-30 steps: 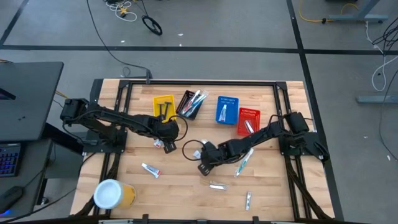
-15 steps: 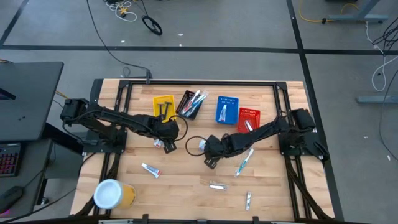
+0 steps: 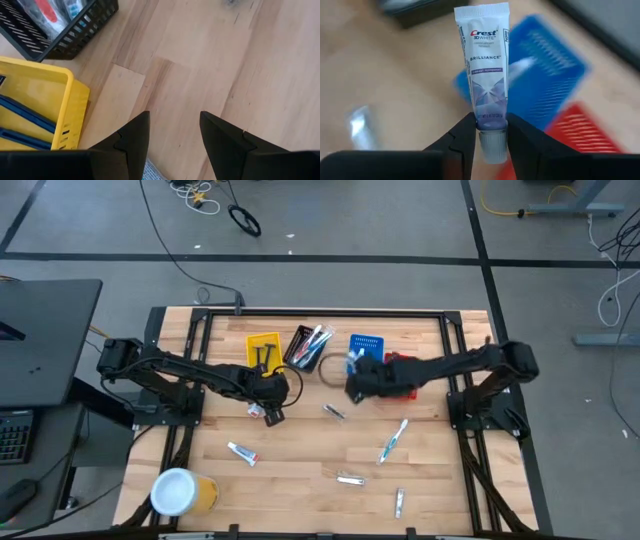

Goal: Pick & Place Travel size toiletries
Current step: Put the blue toothpaste into the blue bin

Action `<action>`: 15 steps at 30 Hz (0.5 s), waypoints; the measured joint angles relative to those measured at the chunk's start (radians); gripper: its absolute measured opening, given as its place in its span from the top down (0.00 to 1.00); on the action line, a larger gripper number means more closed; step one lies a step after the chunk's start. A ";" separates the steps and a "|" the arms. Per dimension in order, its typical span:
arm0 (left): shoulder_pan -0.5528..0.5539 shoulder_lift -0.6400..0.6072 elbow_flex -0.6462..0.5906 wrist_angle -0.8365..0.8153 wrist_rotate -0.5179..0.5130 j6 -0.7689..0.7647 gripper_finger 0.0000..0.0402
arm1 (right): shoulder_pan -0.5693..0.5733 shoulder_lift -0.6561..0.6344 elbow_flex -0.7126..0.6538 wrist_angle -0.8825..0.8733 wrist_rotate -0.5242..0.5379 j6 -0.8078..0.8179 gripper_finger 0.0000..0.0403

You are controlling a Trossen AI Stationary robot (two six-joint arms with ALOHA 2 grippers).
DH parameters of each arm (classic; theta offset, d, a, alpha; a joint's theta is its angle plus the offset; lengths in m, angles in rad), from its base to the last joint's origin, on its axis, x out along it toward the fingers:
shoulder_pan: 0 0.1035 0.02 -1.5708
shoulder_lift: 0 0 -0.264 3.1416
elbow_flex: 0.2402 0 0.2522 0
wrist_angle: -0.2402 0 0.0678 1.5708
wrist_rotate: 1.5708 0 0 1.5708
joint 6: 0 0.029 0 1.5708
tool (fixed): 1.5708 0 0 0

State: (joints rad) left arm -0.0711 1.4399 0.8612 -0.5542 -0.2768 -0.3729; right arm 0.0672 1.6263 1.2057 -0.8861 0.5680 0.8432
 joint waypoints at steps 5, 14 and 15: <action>0.000 0.000 0.000 0.017 0.000 0.000 0.54 | -0.125 -0.008 -0.002 -0.009 0.000 -0.002 0.74; 0.000 0.000 0.000 0.017 0.003 0.006 0.54 | -0.268 0.029 -0.136 0.179 -0.115 -0.043 0.74; 0.000 0.000 0.000 0.021 0.002 0.014 0.54 | -0.277 0.029 -0.147 0.189 -0.129 -0.052 0.74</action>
State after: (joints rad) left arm -0.0711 1.4399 0.8612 -0.5332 -0.2746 -0.3586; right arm -0.2101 1.6550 1.0588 -0.6968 0.4395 0.7907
